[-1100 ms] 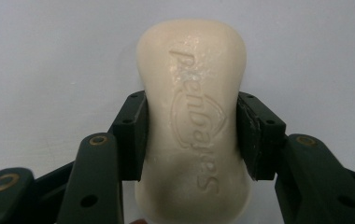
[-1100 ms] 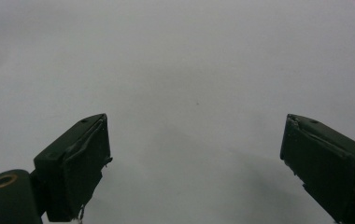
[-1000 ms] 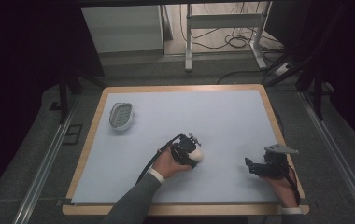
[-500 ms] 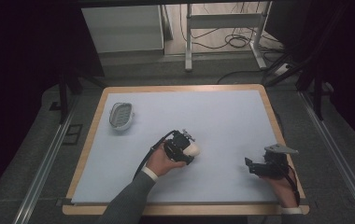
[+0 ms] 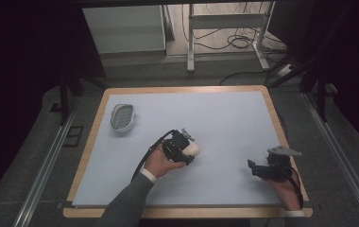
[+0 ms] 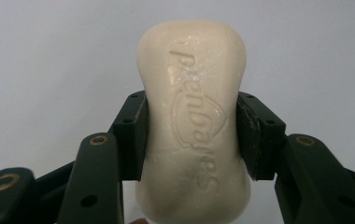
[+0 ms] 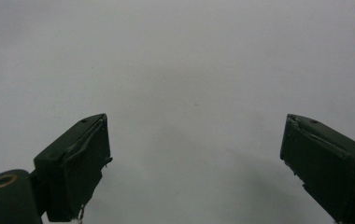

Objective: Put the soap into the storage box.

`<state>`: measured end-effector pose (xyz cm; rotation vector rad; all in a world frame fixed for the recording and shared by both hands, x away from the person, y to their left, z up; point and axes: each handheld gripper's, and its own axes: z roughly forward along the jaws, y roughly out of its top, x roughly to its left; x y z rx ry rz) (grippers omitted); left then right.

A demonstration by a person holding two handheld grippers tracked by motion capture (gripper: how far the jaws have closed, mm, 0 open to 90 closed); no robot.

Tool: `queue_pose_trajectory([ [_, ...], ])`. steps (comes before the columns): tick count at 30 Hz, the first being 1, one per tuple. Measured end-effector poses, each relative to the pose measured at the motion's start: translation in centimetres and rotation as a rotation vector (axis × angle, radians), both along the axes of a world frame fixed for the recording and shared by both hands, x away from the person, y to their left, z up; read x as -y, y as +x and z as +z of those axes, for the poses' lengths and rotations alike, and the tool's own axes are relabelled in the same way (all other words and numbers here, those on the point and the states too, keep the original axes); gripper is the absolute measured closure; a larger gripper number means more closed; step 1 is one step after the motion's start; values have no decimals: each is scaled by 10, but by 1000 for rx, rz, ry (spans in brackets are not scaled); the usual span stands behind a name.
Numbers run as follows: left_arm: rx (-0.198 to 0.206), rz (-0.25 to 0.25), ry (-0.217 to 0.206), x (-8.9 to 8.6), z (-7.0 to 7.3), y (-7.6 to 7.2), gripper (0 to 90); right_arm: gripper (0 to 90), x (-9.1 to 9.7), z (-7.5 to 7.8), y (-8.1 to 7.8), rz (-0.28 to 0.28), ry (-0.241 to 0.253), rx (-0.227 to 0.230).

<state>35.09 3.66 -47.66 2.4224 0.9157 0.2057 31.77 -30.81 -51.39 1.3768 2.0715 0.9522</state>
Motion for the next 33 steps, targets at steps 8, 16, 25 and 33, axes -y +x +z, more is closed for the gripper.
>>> queue_pose_trajectory([
  [8, 4, 13, -4, -7, 4, 2, 495, 83, 0, 0, 0, 0, 0, 0],
  [16, -7, 19, -6, -14, 5, 6, 495, 84, 0, -1, 1, 2, -5, -1],
  [25, -6, 36, -14, -22, 8, 9, 496, 84, 0, -1, 1, 1, -4, -2],
  [33, 9, 50, -12, -29, 14, 12, 495, 83, 0, -1, 1, 1, -3, -3],
])
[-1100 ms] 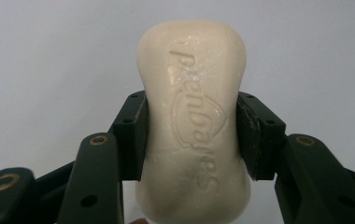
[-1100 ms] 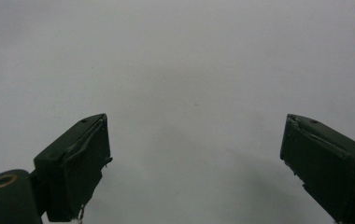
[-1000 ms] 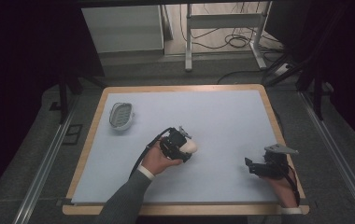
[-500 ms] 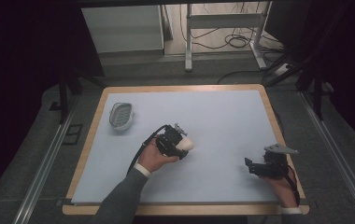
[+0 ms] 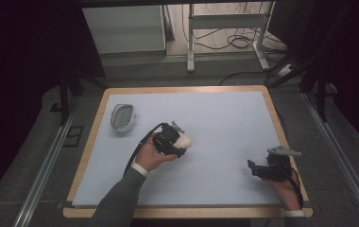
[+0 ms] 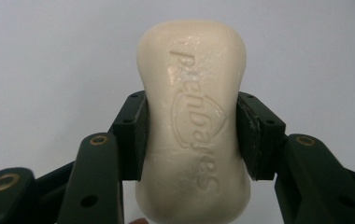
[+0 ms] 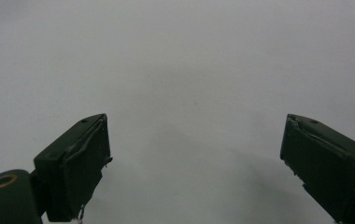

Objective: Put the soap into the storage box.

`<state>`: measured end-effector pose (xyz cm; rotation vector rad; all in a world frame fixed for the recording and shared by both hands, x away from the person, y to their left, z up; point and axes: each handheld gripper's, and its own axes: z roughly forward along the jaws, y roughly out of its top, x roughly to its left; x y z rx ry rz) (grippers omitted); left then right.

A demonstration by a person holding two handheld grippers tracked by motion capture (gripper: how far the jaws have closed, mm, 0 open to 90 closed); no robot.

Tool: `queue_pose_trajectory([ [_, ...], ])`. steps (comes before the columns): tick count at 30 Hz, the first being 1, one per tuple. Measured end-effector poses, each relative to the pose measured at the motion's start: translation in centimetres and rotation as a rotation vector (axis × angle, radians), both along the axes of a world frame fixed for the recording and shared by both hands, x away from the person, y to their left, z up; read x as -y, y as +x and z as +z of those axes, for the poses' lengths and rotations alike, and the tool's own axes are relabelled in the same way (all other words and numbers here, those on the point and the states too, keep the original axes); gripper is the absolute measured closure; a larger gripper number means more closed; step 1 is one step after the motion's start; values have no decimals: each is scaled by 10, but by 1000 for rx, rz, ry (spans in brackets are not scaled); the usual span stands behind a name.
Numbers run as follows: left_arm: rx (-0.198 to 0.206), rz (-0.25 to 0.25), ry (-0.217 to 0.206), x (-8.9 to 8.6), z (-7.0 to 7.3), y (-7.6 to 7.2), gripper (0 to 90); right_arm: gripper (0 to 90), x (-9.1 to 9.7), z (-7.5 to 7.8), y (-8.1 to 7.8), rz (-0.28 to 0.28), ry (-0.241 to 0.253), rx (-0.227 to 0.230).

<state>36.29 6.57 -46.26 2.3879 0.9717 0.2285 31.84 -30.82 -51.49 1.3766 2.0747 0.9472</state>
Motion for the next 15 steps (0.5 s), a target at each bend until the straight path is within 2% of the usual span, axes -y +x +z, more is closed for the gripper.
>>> queue_pose_trajectory([
  [15, 7, 36, -3, -16, 5, 6, 496, 83, 1, -1, 0, -4, 3, -5],
])
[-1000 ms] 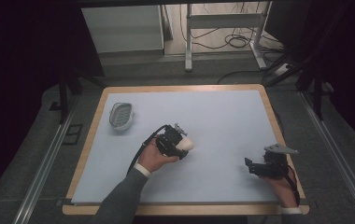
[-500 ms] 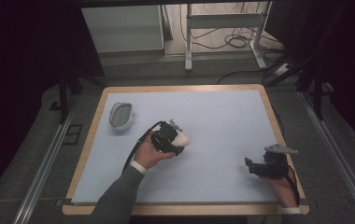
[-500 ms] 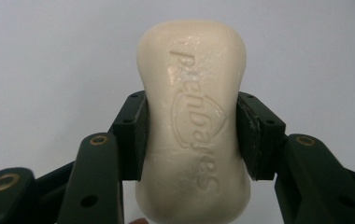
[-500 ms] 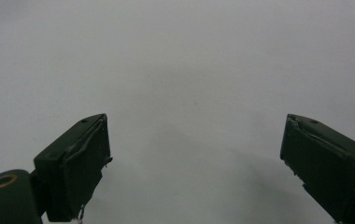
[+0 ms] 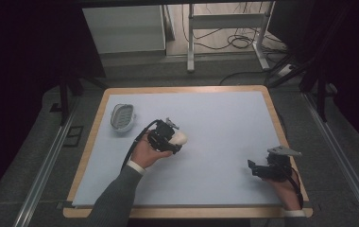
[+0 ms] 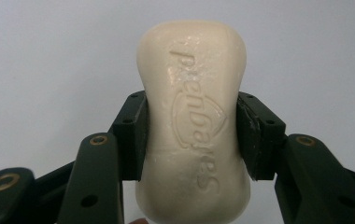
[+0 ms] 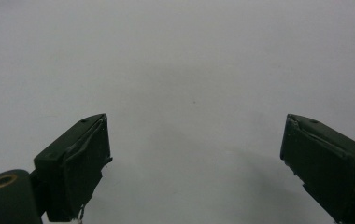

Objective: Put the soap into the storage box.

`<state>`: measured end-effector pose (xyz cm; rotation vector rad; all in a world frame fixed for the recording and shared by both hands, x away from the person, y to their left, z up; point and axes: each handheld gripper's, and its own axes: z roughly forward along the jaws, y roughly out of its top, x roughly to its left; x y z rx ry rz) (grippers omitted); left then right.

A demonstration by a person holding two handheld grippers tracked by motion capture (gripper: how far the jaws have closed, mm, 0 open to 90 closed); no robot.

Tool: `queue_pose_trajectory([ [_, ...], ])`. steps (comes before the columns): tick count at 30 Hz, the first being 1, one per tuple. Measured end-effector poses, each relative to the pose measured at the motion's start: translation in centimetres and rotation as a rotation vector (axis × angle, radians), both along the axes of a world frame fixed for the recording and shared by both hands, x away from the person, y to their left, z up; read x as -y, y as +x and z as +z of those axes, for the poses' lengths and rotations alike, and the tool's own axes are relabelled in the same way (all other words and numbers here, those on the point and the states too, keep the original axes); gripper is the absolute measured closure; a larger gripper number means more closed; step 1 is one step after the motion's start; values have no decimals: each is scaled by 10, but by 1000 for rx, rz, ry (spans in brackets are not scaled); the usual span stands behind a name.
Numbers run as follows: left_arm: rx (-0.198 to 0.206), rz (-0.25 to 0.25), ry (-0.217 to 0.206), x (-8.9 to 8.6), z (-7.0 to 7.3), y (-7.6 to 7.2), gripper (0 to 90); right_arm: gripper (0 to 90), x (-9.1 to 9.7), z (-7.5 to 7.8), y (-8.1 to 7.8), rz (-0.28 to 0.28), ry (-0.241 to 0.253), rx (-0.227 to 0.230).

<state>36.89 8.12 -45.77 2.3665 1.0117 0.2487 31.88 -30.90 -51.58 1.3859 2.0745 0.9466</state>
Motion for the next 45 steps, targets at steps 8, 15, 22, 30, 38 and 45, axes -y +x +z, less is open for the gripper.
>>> queue_pose_trajectory([
  [8, 0, 23, 3, -9, 2, 6, 496, 84, 0, 0, 0, -2, 0, 2],
  [15, 4, 43, 3, -17, 4, 8, 496, 83, 0, -1, 0, -3, 0, -3],
  [22, 5, 54, 2, -23, 5, 10, 495, 83, 0, -1, 0, -2, -1, -4],
  [30, 7, 71, -8, -30, 7, 12, 496, 84, 0, -2, 1, -3, -6, -6],
  [38, 2, 95, -13, -39, 7, 17, 496, 84, 0, -2, 1, -3, -5, -6],
  [45, 11, 122, -11, -49, 12, 21, 496, 83, 0, -2, 1, -2, -3, -8],
])
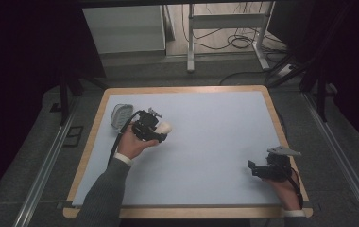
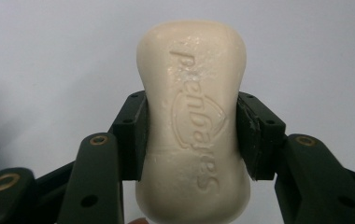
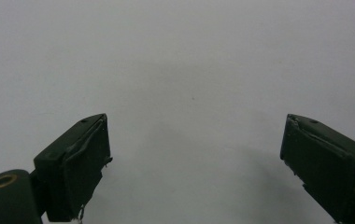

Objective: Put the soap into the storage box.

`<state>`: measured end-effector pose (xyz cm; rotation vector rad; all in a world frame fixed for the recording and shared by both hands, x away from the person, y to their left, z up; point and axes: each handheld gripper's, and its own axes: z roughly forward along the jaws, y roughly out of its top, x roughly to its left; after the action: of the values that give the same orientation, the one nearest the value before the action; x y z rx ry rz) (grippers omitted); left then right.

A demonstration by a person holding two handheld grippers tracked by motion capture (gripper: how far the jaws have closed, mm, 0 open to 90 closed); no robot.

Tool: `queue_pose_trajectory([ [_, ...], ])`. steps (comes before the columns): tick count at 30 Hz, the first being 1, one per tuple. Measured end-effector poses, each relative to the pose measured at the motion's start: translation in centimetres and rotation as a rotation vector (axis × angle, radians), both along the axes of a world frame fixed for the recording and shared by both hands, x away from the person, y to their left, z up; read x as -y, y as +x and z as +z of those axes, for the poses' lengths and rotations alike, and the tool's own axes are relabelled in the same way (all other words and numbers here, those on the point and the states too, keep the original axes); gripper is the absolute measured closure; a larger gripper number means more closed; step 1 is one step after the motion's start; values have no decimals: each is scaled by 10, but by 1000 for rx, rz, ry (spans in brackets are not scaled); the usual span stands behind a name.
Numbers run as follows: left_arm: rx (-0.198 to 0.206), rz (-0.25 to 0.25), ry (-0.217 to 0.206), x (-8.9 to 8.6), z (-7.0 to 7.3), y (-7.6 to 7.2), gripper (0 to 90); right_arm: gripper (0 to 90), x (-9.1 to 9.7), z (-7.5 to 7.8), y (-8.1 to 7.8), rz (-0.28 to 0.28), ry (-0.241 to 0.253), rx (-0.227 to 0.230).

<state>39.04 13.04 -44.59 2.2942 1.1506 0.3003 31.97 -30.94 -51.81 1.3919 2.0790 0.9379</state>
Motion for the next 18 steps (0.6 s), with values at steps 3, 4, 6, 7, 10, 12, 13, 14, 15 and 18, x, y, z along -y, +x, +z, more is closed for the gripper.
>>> queue_pose_trajectory([
  [3, 3, 14, 4, -6, 2, 2, 496, 83, 0, 0, 0, 0, 0, 0],
  [4, 4, 19, 5, -8, 3, 2, 496, 84, 0, 0, 0, 0, 0, -1],
  [6, 7, 25, 3, -11, 3, 3, 496, 83, 0, 0, 0, -1, 1, -1],
  [7, 6, 28, 1, -12, 4, 3, 496, 83, 0, 0, 0, -2, 1, -1],
  [10, 4, 33, 2, -15, 4, 4, 496, 84, 1, 0, 0, -3, 1, -2],
  [12, 3, 39, 2, -18, 4, 5, 496, 83, 0, 0, 0, -2, 1, -1],
  [13, 2, 42, 1, -19, 4, 5, 496, 84, 0, 0, 0, -2, 1, -2],
  [14, 3, 46, 0, -20, 5, 6, 496, 83, 0, 0, 0, -1, 0, -2],
  [15, 5, 48, -1, -21, 5, 6, 496, 84, 0, 0, 0, -1, 1, -3],
  [18, 8, 58, 2, -26, 6, 7, 496, 84, 1, 0, 0, -4, 1, -4],
])
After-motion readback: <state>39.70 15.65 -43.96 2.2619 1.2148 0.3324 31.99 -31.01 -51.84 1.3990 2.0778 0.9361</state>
